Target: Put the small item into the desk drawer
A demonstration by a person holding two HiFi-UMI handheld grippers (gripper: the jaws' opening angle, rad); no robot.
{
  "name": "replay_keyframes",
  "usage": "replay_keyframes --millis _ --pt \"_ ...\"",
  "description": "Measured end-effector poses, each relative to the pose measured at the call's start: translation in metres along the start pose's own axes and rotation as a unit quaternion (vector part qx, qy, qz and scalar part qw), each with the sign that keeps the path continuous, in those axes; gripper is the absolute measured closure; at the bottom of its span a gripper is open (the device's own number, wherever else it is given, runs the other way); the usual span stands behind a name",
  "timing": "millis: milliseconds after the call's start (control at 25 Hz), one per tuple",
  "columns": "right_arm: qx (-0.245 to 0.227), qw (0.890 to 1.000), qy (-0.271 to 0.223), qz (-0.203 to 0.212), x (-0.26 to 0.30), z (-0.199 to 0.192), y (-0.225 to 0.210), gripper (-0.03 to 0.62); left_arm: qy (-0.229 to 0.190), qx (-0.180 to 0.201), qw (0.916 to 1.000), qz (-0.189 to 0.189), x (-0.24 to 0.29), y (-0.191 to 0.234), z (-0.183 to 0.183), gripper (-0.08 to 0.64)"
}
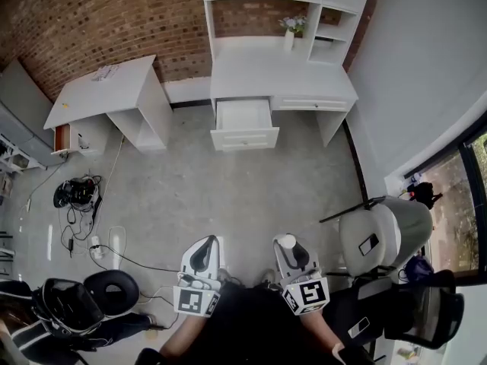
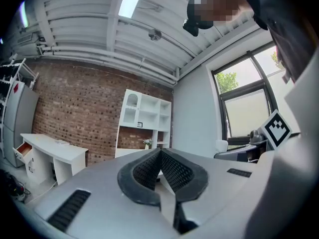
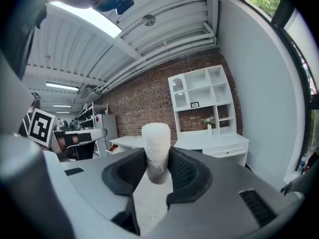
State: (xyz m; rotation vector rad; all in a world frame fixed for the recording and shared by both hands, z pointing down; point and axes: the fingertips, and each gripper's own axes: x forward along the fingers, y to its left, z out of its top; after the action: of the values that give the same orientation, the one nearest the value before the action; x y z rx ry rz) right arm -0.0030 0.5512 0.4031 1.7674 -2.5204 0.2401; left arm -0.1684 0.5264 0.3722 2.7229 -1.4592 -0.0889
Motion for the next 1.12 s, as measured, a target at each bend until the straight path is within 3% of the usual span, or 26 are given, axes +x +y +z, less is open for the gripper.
replay_keyframes --millis 480,800,1120 --pt "0.006 1.000 -0.005 0.003 -0.033 -0.002 -0.026 0.443 0.008 0.003 0.9999 -0.011 0.010 -0.049 -0.006 0.535" --pt "0.015 0.999 -0.008 0.035 -0.053 -0.006 -0.055 0.443 0.003 0.013 0.9999 -0.007 0.018 -0.097 -0.003 0.535" --pt "0.019 0.999 -0.007 0.041 -0.039 -0.009 -0.070 0.443 0.008 0.006 0.9999 -0.003 0.037 -0.098 -0.008 0.535"
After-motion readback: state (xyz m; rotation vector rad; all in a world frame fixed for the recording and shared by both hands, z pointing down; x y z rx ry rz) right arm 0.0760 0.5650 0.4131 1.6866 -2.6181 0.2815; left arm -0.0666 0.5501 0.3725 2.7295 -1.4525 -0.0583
